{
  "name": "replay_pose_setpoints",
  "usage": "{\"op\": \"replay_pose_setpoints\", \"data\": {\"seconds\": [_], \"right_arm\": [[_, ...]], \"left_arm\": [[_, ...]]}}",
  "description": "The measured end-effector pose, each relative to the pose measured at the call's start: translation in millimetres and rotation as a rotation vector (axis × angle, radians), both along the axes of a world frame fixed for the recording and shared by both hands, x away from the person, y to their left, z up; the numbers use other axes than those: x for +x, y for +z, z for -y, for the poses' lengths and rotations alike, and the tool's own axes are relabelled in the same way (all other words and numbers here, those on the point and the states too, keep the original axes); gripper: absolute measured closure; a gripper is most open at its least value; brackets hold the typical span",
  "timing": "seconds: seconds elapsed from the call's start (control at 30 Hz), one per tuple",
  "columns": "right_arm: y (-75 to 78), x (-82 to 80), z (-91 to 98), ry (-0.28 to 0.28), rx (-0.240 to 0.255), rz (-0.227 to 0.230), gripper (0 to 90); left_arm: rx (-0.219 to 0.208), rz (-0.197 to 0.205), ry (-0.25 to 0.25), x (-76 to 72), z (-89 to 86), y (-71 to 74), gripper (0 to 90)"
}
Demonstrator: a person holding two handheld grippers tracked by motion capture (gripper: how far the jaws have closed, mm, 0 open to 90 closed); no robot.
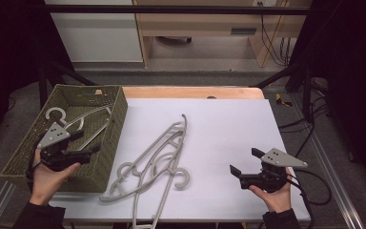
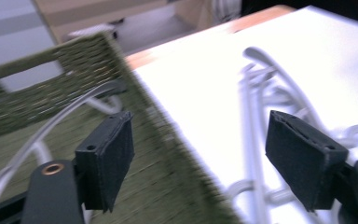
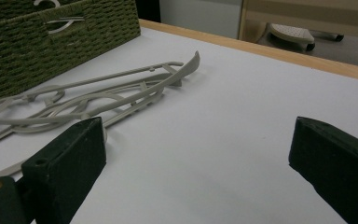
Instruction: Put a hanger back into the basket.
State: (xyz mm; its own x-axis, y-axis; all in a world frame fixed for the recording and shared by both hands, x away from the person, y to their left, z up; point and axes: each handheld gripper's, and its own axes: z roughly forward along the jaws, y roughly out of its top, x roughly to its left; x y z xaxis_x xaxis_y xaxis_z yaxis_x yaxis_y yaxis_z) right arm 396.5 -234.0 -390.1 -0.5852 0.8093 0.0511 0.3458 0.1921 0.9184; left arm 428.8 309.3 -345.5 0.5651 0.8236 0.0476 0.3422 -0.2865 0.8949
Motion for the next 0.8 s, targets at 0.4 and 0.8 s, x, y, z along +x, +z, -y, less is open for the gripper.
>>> {"op": "replay_pose_setpoints", "data": {"seconds": [0.4, 0.8], "right_arm": [[-3.4, -0.9, 5.1, -0.008, 0.016, -0.008, 4.1], [-4.2, -2.3, 6.2, -0.008, 0.013, -0.012, 4.1]], "left_arm": [[-0.009, 0.034, -0.099, -21.0, 32.5, -11.7, 11.9], [0.060, -0.025, -0.213, -27.1, 70.4, -28.0, 11.7]]}}
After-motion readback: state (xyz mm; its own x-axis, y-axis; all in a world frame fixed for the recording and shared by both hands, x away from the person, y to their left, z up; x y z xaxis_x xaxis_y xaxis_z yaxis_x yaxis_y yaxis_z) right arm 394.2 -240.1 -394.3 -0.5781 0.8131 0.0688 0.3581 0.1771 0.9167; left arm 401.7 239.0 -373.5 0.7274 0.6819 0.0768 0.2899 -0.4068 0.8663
